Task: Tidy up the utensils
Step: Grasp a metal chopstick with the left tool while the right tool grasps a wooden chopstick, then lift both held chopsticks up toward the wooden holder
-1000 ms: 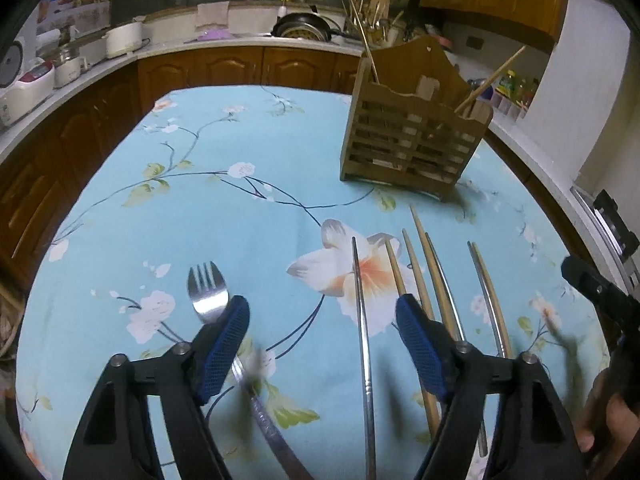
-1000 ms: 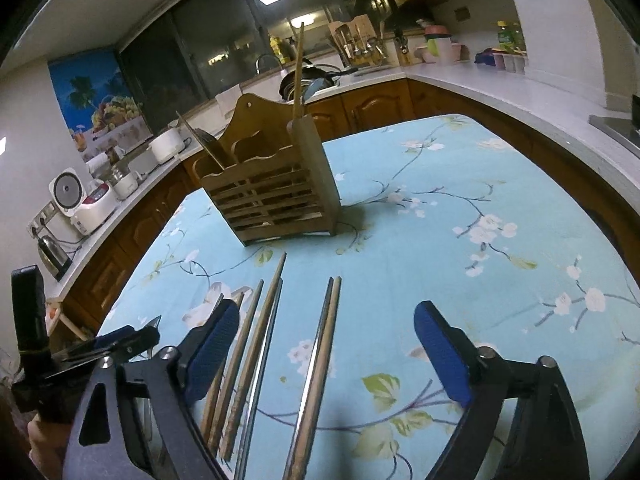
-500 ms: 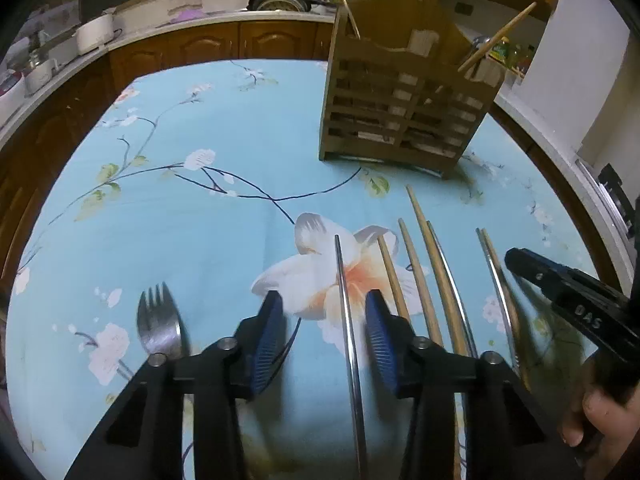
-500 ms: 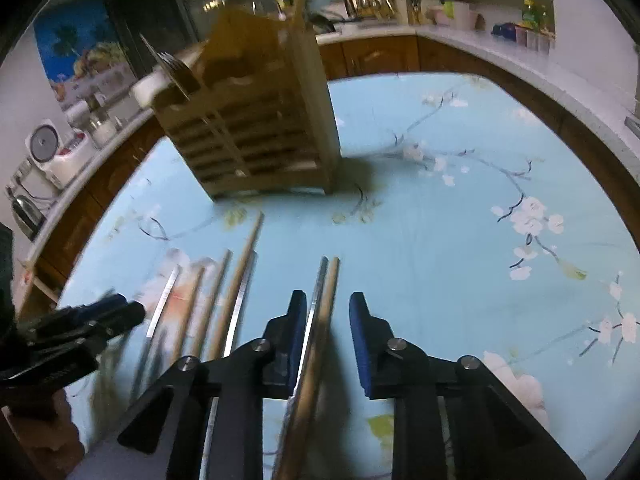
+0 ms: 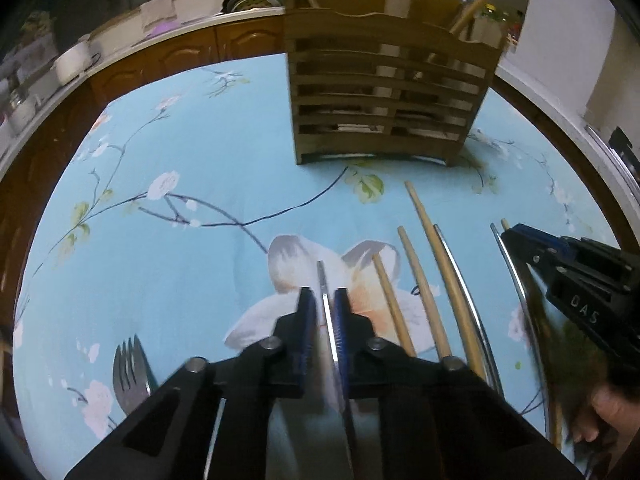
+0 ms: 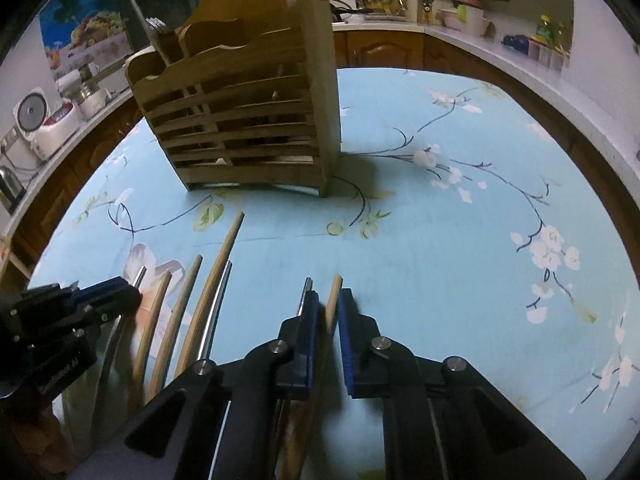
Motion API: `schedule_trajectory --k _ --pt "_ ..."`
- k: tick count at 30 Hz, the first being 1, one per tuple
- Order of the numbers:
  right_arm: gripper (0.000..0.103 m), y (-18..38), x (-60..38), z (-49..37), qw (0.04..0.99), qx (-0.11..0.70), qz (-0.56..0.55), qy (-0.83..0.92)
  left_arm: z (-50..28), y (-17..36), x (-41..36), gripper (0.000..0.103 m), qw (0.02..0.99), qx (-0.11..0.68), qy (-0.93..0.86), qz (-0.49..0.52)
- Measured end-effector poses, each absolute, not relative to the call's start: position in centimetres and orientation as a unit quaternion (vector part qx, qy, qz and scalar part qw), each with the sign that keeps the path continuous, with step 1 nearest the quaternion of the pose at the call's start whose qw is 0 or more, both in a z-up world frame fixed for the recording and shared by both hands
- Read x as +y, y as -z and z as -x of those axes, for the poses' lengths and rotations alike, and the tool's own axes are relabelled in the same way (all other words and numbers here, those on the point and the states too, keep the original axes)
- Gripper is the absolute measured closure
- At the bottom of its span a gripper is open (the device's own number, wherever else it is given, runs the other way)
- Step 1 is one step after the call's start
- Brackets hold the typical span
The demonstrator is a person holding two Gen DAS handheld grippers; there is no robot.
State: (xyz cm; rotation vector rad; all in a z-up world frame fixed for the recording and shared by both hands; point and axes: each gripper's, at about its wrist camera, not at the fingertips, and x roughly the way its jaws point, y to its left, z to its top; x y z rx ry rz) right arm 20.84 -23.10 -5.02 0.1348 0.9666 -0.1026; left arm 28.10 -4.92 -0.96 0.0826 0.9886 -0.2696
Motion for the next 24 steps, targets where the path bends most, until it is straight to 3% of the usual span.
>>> schedule_trajectory --k 8,24 --pt "0.098 2.9 -24.3 -19.8 0.889 0.439 -0.124 0.027 -27.1 -0.2 -2.7 0.1 0.873 0.466 0.142 0.011" --pt "0.098 -8.2 -24.6 -14.7 0.938 0.314 -0.15 0.001 -21.0 -9.6 2.0 0.1 0.911 0.356 0.188 0.092"
